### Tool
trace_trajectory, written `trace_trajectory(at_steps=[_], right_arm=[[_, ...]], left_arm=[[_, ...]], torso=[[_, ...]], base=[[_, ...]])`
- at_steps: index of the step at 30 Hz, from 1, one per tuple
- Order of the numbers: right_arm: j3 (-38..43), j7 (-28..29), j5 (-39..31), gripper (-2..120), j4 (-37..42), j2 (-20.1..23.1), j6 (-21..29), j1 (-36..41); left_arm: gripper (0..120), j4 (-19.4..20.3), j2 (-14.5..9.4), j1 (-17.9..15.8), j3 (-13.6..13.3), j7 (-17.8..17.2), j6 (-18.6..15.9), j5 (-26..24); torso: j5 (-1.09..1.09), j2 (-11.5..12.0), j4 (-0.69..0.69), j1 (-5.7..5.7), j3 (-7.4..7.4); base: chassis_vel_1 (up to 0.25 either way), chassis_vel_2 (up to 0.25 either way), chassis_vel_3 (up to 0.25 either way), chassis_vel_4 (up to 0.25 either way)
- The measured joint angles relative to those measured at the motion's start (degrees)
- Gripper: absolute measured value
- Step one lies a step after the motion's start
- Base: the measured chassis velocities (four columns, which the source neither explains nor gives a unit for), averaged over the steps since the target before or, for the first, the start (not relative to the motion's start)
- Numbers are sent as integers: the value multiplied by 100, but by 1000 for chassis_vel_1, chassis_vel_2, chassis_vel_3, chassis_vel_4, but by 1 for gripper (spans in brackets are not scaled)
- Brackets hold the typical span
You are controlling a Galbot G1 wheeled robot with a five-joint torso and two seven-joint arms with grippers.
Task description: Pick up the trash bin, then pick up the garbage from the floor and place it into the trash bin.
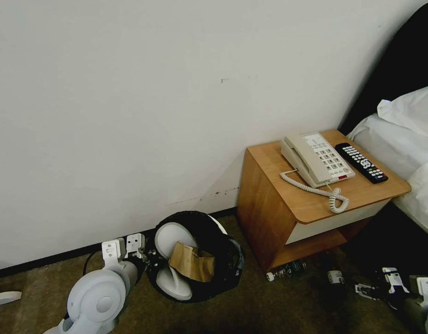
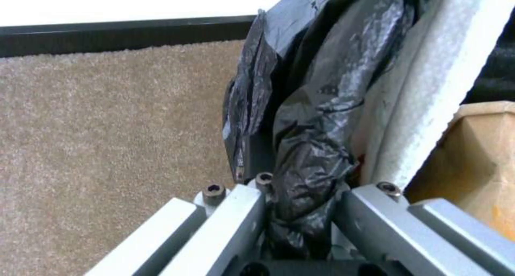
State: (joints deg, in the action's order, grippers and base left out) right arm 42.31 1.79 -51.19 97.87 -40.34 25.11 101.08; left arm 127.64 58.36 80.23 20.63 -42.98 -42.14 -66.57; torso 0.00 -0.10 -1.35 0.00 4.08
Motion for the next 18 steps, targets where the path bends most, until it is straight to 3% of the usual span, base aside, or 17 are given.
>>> trace_trajectory(at_steps=[18], right_arm=[[-495,67,-13,100,-416,-141,5,-561]], left_arm=[[0,10,24,73,15,8,0,52]], torso=[[0,0,0,0,0]], base=[[0,0,0,0]])
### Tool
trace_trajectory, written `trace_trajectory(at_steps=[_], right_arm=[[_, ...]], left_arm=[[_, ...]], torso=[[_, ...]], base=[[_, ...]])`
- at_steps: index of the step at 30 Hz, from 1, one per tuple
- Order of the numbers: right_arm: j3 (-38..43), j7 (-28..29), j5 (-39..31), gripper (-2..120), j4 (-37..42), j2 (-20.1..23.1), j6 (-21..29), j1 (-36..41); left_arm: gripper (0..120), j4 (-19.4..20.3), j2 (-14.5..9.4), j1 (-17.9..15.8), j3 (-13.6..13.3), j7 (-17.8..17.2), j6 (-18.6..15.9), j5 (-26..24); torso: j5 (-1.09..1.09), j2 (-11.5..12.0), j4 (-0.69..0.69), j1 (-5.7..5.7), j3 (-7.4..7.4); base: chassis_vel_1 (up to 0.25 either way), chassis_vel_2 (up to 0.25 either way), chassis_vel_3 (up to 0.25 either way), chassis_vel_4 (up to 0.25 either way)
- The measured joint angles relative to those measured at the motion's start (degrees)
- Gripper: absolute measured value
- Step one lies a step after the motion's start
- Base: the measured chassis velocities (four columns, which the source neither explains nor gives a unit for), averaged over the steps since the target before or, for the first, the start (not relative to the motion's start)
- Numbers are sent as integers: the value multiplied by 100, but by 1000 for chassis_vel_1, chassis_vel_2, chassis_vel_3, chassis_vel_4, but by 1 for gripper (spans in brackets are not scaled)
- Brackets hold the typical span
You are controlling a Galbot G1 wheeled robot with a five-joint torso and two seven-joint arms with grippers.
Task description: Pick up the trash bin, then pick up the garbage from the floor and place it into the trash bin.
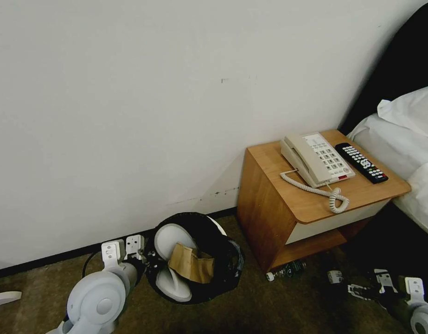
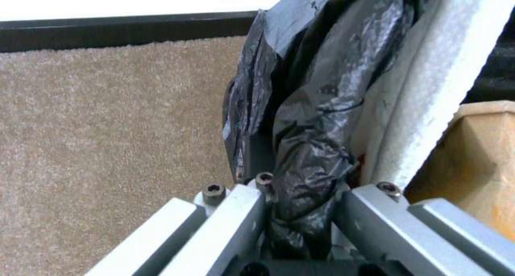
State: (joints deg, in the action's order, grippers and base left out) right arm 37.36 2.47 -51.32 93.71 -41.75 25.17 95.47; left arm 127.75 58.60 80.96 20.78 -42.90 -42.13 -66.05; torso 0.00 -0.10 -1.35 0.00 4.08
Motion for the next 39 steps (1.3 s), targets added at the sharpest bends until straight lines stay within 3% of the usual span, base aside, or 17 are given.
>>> trace_trajectory(at_steps=[10,17,39], right_arm=[[-182,101,-113,100,-21,24,19,-220],[-484,130,-20,100,108,272,88,-299],[-786,197,-74,100,-119,284,91,-751]], left_arm=[[0,15,15,57,20,29,0,51],[0,23,68,54,51,38,0,71],[0,-21,135,49,67,48,0,122]], torso=[[0,0,0,0,0],[0,0,0,0,0],[0,0,0,0,0]], base=[[0,0,0,0],[0,0,0,0],[0,0,0,0]])
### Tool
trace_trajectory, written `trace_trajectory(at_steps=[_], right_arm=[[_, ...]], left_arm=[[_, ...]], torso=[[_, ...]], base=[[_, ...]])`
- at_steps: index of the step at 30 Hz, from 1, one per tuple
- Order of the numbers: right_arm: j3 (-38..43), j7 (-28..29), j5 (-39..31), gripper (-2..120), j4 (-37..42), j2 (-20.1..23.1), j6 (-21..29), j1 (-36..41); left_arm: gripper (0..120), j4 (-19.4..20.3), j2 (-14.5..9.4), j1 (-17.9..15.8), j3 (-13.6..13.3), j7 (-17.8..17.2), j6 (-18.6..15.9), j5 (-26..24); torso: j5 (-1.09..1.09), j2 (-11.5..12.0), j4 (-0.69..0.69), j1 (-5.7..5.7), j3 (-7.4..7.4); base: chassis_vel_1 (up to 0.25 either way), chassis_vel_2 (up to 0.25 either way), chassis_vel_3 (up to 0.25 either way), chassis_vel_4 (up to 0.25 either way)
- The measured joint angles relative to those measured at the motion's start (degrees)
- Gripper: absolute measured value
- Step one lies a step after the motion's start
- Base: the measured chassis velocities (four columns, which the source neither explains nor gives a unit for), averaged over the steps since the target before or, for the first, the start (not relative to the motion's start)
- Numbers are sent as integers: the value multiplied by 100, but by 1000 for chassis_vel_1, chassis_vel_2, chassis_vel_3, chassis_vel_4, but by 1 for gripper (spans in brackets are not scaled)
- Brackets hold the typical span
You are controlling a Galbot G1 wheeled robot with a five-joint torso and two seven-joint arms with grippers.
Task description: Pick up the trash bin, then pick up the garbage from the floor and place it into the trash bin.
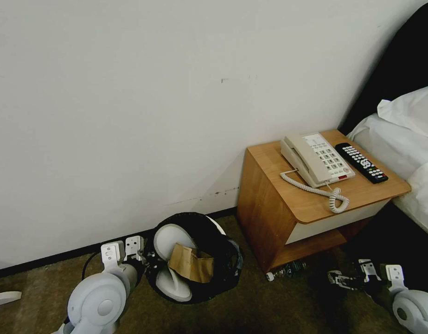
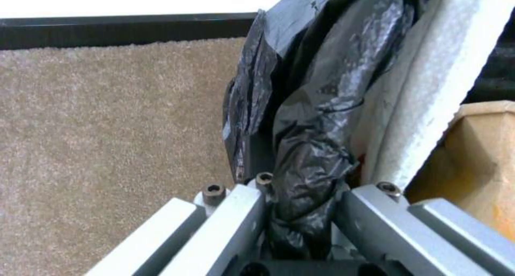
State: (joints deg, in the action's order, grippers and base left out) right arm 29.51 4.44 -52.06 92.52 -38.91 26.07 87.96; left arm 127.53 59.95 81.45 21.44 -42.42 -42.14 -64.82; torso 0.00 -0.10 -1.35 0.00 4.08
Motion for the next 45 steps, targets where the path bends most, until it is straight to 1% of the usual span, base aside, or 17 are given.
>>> trace_trajectory(at_steps=[3,16,37,41,45], right_arm=[[-116,43,-79,100,-148,-33,-10,-222],[-618,88,-108,100,-68,34,29,-505],[-930,76,-120,100,53,151,17,-708],[-1183,81,-152,100,41,121,16,-906],[-1272,91,-153,100,-22,65,16,-981]], left_arm=[[0,-9,-8,3,20,5,0,-9],[0,-38,14,1,47,6,0,-11],[0,-74,127,13,60,7,0,51],[0,-67,139,62,117,7,0,59],[0,-62,136,89,156,9,0,62]], torso=[[0,0,0,0,0],[0,0,0,0,0],[1,0,0,0,0],[1,0,1,0,0],[0,0,0,0,0]], base=[[0,0,0,0],[0,0,0,0],[0,0,0,0],[0,0,0,0],[0,0,0,0]])
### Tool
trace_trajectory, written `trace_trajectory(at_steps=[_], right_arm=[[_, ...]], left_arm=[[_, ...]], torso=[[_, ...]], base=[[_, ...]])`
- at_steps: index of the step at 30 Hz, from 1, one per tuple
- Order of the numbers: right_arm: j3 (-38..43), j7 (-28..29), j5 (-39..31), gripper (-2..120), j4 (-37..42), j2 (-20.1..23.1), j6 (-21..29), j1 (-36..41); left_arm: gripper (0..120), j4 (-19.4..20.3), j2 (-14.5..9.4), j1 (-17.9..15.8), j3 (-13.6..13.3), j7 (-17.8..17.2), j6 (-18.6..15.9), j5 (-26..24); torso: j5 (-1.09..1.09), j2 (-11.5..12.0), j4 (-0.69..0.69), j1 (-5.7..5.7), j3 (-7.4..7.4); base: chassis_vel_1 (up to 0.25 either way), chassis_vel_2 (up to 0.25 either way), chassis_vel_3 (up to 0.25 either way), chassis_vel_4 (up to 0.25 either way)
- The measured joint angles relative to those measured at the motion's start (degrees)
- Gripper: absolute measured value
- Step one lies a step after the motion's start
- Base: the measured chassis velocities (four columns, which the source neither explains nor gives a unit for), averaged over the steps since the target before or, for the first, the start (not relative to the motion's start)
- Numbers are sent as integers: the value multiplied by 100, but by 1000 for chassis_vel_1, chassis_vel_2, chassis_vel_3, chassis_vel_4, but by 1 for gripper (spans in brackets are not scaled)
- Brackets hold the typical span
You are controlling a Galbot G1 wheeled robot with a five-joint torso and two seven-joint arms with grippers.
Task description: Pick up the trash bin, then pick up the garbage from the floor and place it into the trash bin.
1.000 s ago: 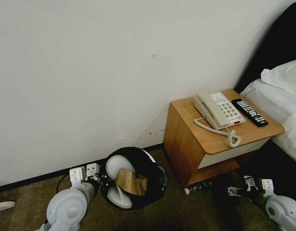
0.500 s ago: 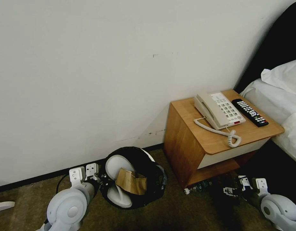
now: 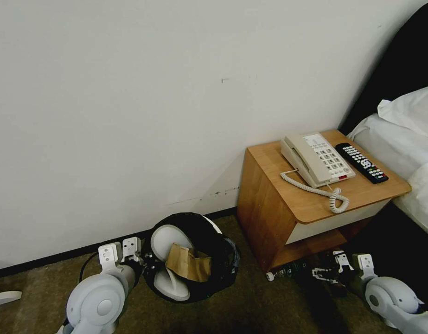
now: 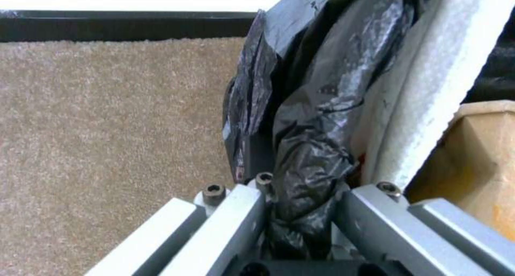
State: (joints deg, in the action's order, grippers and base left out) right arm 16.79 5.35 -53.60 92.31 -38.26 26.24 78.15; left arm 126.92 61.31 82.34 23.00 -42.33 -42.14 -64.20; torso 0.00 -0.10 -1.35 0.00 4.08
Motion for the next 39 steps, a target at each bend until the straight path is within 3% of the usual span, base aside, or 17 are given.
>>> trace_trajectory(at_steps=[9,23,39], right_arm=[[-74,-4,-6,100,-40,-37,-19,-127],[-939,-46,-53,100,-352,-286,-57,-979],[-1011,-54,16,100,-705,-540,-112,-1106]], left_arm=[[0,-48,2,-50,-7,14,0,-5],[0,-105,39,-16,60,14,0,-1],[0,-151,55,-30,71,8,7,11]], torso=[[1,0,-1,-1,0],[0,0,0,0,0],[0,0,-1,0,-1]], base=[[0,0,0,0],[0,0,0,0],[0,0,0,0]])
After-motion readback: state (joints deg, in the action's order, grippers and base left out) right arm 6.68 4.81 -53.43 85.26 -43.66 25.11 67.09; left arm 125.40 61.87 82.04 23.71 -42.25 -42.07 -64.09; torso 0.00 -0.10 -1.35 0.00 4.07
